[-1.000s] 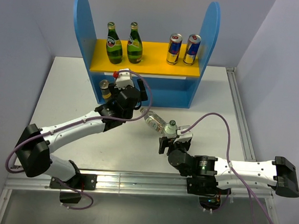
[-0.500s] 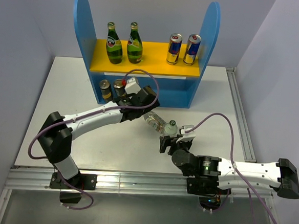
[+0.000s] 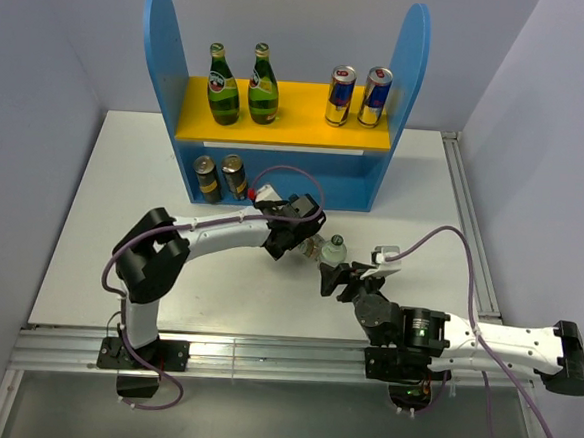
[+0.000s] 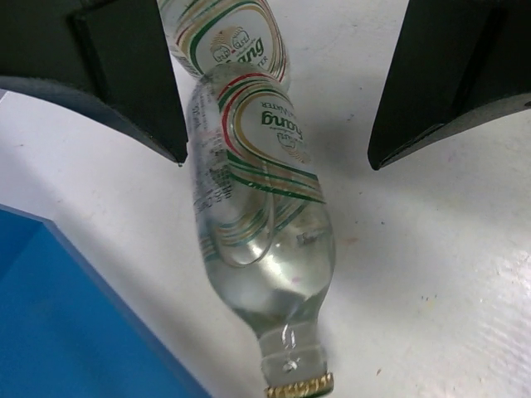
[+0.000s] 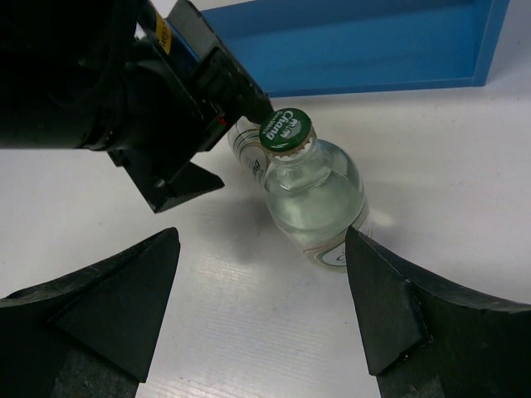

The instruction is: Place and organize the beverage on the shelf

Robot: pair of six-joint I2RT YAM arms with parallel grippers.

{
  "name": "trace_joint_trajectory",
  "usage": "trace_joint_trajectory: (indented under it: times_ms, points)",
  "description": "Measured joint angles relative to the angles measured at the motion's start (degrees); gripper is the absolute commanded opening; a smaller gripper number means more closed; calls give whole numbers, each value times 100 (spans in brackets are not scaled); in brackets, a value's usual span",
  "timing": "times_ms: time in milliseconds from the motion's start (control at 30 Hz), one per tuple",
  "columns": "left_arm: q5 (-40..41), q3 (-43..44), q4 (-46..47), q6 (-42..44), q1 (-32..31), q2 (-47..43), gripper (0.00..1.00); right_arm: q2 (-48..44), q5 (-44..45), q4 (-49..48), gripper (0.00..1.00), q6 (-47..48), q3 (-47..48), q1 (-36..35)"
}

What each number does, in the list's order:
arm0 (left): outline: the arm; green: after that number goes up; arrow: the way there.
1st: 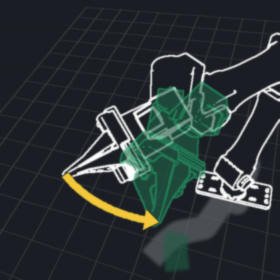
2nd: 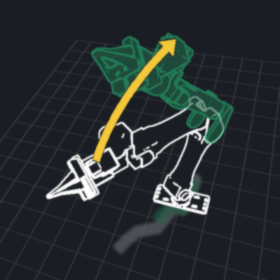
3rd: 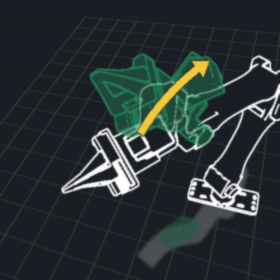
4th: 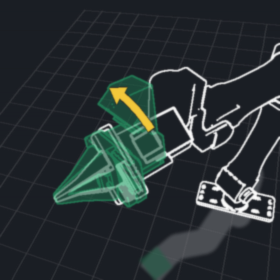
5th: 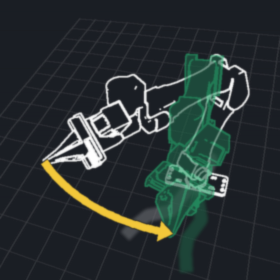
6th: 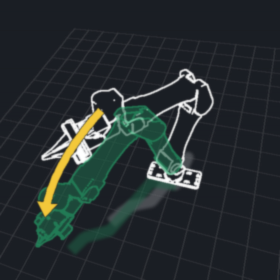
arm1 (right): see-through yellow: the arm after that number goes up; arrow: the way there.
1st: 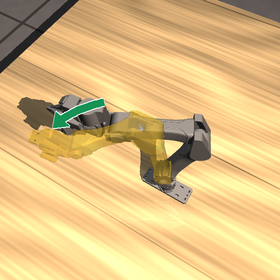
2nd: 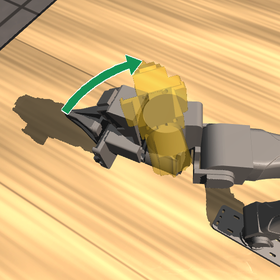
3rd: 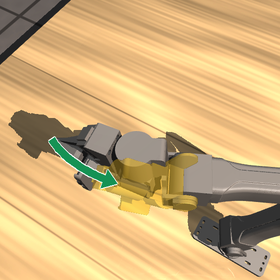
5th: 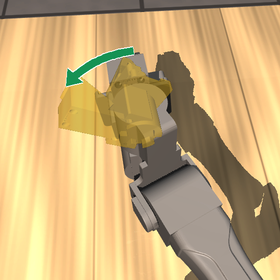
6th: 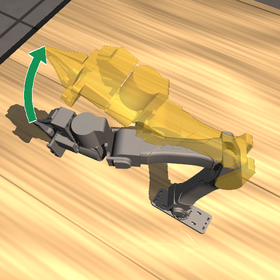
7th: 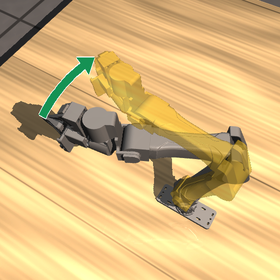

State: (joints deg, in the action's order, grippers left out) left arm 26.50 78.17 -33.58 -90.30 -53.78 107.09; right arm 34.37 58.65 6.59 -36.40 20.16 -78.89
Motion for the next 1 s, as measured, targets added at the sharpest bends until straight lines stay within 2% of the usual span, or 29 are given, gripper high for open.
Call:
trace_joint_trajectory:
  times_ms: [633,733,867,1000]
  points:
    - [175,780,-564,-708,-4,940,98,-170,17,79,87,-61,-96,0]
    - [149,776,-562,-774,72,946,95,-179,15,79,87,-61,-101,0]
    - [31,745,-435,-791,243,981,79,-149,15,79,87,-61,-101,0]
    - [-85,745,-201,-765,374,1102,72,-129,15,81,87,-61,-101,0]
